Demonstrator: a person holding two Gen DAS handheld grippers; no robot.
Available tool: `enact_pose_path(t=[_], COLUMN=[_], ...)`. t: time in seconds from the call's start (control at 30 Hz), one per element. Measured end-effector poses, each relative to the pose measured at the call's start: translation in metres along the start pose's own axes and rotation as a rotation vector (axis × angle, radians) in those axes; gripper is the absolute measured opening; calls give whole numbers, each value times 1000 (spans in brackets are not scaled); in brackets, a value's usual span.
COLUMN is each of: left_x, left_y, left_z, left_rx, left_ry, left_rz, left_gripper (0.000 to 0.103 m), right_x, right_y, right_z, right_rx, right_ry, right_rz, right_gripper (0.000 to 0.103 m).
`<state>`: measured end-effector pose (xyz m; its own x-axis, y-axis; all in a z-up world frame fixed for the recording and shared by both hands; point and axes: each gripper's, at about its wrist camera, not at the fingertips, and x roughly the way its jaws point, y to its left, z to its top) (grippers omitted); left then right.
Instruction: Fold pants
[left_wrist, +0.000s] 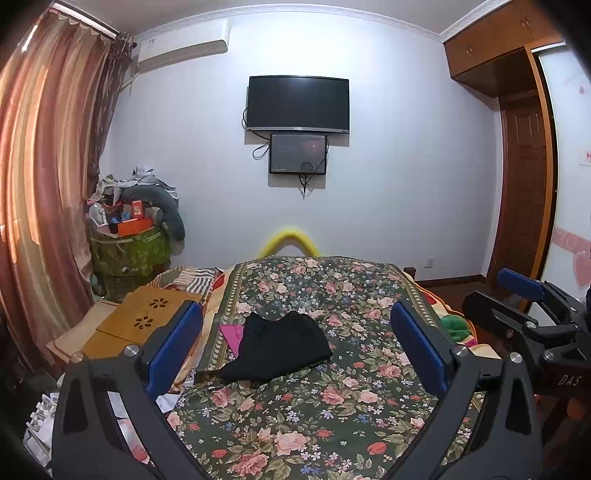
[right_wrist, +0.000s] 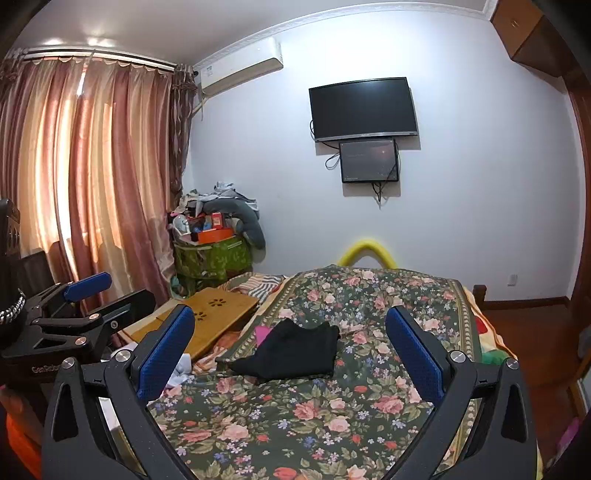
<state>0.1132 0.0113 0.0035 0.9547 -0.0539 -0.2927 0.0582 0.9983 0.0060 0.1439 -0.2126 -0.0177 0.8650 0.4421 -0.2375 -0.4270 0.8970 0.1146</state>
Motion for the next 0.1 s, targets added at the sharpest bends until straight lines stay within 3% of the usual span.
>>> enact_pose_path(t=[0.1], left_x=[1], left_y=[2], left_z=[-1], left_rx=[-1], left_ry=[1], left_rz=[1], left_gripper=[103], right_x=[2], right_y=[1], right_z=[0], right_rx=[-3], right_ry=[6], right_rz=[-1], right_gripper=[103])
